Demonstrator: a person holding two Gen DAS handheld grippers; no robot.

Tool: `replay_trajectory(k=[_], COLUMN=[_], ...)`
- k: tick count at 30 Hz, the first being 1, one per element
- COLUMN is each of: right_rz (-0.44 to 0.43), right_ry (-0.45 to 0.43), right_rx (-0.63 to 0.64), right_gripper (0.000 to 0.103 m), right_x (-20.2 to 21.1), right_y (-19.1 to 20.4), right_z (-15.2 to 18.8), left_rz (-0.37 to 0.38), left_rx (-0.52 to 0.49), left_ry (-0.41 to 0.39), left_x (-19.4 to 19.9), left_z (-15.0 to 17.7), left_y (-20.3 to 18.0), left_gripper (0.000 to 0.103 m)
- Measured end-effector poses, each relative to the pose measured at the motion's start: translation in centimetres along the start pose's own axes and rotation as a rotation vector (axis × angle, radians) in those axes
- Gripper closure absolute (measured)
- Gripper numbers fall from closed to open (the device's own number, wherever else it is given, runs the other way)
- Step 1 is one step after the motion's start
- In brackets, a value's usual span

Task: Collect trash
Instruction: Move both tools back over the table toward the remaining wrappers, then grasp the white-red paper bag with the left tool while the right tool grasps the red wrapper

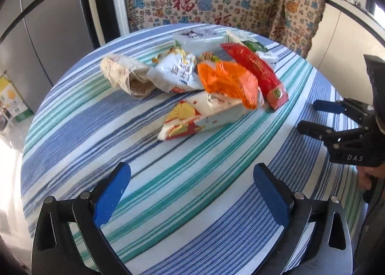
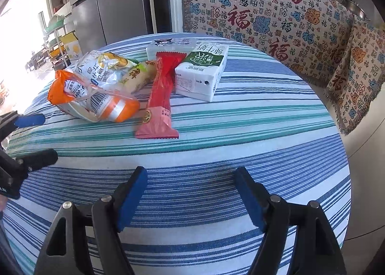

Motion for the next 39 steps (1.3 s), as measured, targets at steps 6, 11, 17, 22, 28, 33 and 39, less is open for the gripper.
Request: replay_trajectory(k=[6, 11, 17, 22, 28, 33, 39], right_rz=[-0.001, -0.001, -0.001, -0.001, -0.001, -0.001, -0.001], right_ry=[0.001, 0.001, 0.000, 0.000, 0.000, 0.000, 0.000], right_rx=[-0.001, 0.000, 0.000, 0.001, 0.001, 0.001, 0.001], right_gripper=[0.025, 0.025, 0.025, 0.025, 0.025, 0.025, 0.025], right_x=[-0.1, -0.1, -0.1, -0.1, -0.1, -0.1, -0.1], right_y=[0.0, 0.0, 0.0, -0.1, -0.1, -0.1, -0.1], right_z=[0.0, -0.1, 0.0, 0.0, 0.0, 0.0, 0.0], left_rz=[0.007, 0.018, 0.002, 0.071, 0.136, 0.115, 0.115], left_rx=[-0.154, -0.311, -0.232, 0.027, 0.128, 0.114, 0.160], left_ry=[0.002, 0.006, 0.035, 0.088, 0.102, 0.095, 0.016], left_x=[-0.5, -0.6, 1.0, 3.8, 5.9, 6.4, 7.7], left_z=[-2.2, -1.8, -1.1, 0.3, 2.1, 3.7, 4.1], left_y=[-0.9, -3.1, -3.4, -2.0, -1.9, -1.2, 0.8], left_gripper=[0.017, 0.052, 0.095, 0.097, 0.082, 0.042, 0.017])
Point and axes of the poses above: each gripper's, at about its wrist camera, not at the fingertips, and x roughly against the way its jaws point, y to its left, z to its underside, the point moved 1 cm from there along -x, roughly the way its jaws point, and after that the axes turned 6 degrees about x, right-handed, at the moved point
